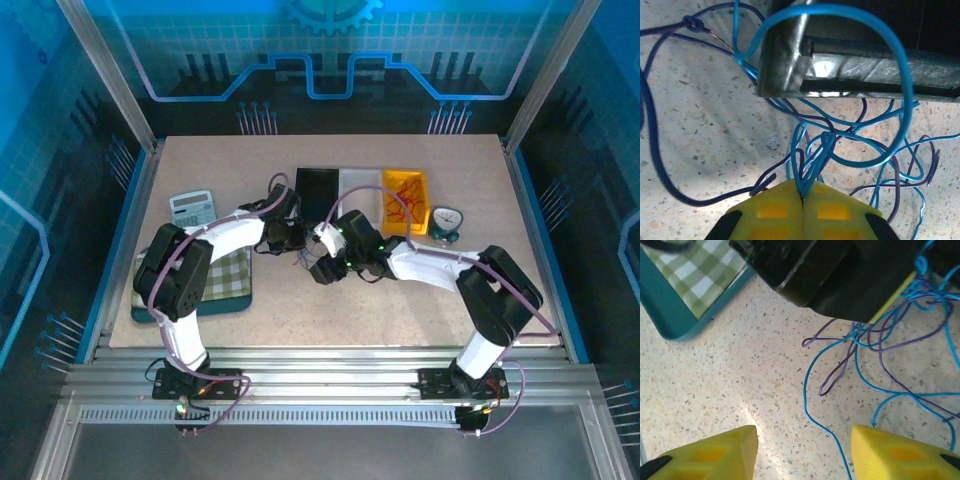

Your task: Untangle the cables

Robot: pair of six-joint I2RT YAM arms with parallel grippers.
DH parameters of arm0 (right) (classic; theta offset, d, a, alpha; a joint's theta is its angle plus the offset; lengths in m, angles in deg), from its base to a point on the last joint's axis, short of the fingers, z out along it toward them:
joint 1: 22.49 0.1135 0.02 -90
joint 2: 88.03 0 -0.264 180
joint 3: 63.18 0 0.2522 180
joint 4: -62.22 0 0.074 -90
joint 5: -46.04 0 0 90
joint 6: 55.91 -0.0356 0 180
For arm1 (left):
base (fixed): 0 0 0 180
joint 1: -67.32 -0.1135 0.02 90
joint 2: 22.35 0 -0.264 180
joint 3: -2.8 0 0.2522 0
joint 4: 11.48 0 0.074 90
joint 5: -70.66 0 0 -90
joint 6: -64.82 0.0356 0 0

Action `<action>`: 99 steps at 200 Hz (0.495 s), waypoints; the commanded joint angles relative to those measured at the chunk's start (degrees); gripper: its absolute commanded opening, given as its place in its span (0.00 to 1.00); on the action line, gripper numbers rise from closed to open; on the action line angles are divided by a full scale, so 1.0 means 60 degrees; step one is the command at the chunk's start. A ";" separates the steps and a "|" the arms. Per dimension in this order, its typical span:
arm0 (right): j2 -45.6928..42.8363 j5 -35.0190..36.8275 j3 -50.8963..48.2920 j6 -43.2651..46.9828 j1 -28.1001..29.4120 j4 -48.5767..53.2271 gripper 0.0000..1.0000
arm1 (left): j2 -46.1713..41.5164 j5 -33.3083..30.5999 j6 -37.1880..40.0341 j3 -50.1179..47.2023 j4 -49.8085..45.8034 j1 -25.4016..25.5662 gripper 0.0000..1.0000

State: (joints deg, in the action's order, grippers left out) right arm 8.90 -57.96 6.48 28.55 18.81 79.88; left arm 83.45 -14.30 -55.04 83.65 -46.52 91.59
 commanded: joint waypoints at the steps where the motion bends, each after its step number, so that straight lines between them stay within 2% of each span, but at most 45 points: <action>1: 0.0731 -0.0375 0.0632 0.1044 0.0065 0.1036 0.52 | 0.0274 0.0545 0.0187 0.0386 -0.0335 -0.0002 0.00; 30: 0.1219 -0.0033 0.0865 0.1328 0.0122 0.0991 0.53 | 0.0286 0.0653 0.0147 0.0392 -0.0321 -0.0002 0.00; 67: 0.1688 -0.0509 0.1163 0.1512 0.0107 0.1237 0.52 | 0.0165 0.0609 0.0084 0.0292 -0.0292 -0.0002 0.00; 99: 0.2222 -0.0733 0.1471 0.1644 0.0118 0.1582 0.43 | 0.0165 0.0624 0.0071 0.0297 -0.0306 -0.0002 0.00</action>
State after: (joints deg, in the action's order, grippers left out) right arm 18.27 -59.58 13.21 36.15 19.03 85.57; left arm 84.67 -13.01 -55.00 84.67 -48.73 90.71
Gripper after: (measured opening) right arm 0.472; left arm 0.050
